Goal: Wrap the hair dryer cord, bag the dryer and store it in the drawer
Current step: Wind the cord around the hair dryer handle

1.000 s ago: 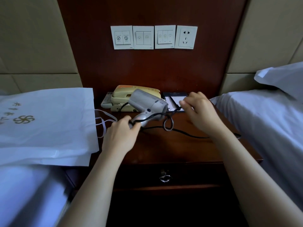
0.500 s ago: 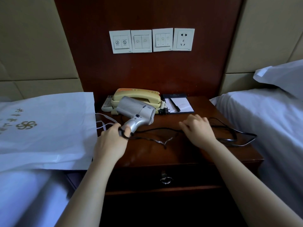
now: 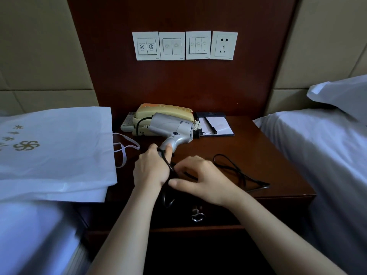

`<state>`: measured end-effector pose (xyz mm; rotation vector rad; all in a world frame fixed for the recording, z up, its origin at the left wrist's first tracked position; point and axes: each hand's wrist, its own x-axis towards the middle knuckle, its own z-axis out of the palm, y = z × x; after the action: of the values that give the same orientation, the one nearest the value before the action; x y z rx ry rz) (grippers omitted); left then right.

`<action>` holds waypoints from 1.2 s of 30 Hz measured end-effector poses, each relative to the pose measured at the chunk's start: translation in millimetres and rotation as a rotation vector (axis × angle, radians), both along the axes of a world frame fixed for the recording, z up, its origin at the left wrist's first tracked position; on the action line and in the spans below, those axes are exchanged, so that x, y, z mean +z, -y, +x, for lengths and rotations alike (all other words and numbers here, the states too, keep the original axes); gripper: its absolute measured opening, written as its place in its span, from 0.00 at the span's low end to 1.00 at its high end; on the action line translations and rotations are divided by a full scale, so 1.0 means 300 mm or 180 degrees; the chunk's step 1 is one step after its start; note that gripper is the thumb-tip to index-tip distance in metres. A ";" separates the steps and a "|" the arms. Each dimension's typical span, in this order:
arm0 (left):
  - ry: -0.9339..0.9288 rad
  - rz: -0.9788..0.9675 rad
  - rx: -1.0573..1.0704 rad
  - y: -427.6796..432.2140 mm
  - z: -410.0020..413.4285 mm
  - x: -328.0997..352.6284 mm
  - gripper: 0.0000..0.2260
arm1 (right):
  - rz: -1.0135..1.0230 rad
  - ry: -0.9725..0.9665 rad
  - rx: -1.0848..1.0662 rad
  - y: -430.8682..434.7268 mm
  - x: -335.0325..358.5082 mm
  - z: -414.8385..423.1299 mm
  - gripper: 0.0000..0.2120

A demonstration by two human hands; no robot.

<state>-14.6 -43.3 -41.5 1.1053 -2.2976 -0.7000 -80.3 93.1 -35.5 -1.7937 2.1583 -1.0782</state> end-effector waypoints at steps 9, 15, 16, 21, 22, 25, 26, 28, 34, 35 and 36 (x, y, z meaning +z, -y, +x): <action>-0.0222 0.0172 0.0065 0.009 0.015 0.013 0.22 | -0.0787 0.2419 -0.0215 0.020 -0.002 -0.019 0.16; 0.0022 0.0046 -0.0008 -0.006 0.009 0.011 0.20 | -0.1400 0.3915 -0.0145 0.024 0.037 -0.031 0.24; 0.0033 0.0022 -0.0002 -0.007 0.007 0.012 0.20 | -0.1462 0.3927 -0.0193 0.024 0.045 -0.033 0.22; 0.0102 -0.0173 0.0030 -0.005 0.005 0.013 0.22 | -0.1617 0.4677 -0.0480 0.027 0.062 -0.023 0.15; 0.0140 -0.0222 0.0041 -0.004 0.004 0.012 0.22 | -0.1538 0.4833 -0.0578 0.023 0.065 -0.027 0.16; 0.0249 -0.0329 0.0106 0.002 0.009 0.008 0.20 | -0.1178 0.5223 -0.1064 0.003 0.063 -0.045 0.15; 0.0273 -0.0355 0.0115 0.004 0.011 0.006 0.20 | -0.1094 0.5242 -0.1152 -0.002 0.058 -0.050 0.13; 0.0301 -0.0390 0.0107 0.006 0.011 0.003 0.20 | -0.1209 0.5359 -0.1159 -0.006 0.053 -0.053 0.09; 0.0338 -0.0374 0.0101 0.001 0.009 0.000 0.20 | -0.1852 0.5261 -0.0884 -0.002 0.061 -0.032 0.07; 0.0341 -0.0361 0.0096 0.000 0.007 0.001 0.20 | -0.1880 0.5081 -0.0791 0.000 0.056 -0.031 0.10; 0.0341 -0.0334 0.0087 0.001 0.007 0.000 0.20 | -0.1896 0.4778 -0.0693 -0.001 0.054 -0.029 0.14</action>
<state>-12.4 -43.5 -41.4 1.1484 -2.3746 -0.5149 -89.1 93.5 -19.3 -0.3051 1.0675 -2.1974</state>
